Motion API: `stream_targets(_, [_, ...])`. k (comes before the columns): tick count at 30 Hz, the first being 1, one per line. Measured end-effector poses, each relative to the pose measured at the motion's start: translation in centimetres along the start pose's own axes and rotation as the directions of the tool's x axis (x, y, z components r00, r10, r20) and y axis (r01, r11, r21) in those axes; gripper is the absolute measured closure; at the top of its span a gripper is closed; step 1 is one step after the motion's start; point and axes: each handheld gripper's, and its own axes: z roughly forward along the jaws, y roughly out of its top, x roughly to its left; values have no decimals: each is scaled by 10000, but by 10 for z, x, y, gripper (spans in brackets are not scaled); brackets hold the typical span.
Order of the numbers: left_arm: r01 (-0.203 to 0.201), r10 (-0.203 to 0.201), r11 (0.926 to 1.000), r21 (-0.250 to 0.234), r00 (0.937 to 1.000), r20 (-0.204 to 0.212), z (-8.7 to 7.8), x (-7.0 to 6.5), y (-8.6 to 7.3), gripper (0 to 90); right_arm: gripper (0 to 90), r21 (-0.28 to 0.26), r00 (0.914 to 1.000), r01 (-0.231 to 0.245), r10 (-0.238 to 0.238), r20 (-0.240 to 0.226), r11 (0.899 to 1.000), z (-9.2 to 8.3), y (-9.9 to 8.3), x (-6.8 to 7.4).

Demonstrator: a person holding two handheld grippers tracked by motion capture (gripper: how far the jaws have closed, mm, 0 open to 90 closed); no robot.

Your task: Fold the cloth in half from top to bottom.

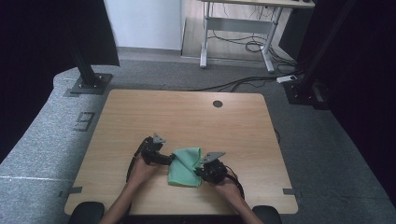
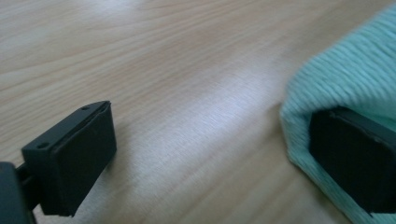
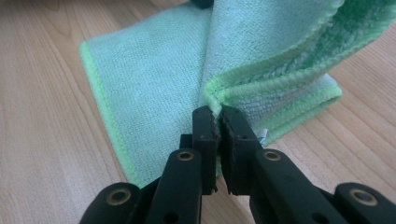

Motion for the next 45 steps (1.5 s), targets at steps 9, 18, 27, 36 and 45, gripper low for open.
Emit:
stream_targets(9, [-599, 676, 9955, -731, 9919, 1073, -30, -14, 29, 150, 833, -373, 9972, -671, 657, -366, 9970, 0, -5, -5])
stream_targets(18, [-1116, 1259, 9898, -888, 9762, 1767, -20, -45, 86, 220, 828, -554, 9966, -750, 729, -391, 9956, 0, -8, -6])
stream_targets(27, [-1594, 1686, 9856, -572, 9556, 2418, -6, -70, 108, 340, 823, -680, 9955, -849, 818, -474, 9941, 0, -10, -6])
stream_targets(36, [-1944, 1737, 9803, 347, 9326, 3162, 1, -70, 102, 757, 819, -769, 9971, -645, 611, -459, 9949, 0, -11, -6])
stream_targets(45, [-2049, 1901, 9786, 198, 9365, 2948, -23, -67, 92, 856, 729, -670, 9977, -617, 598, -307, 9958, -2, -11, -6])
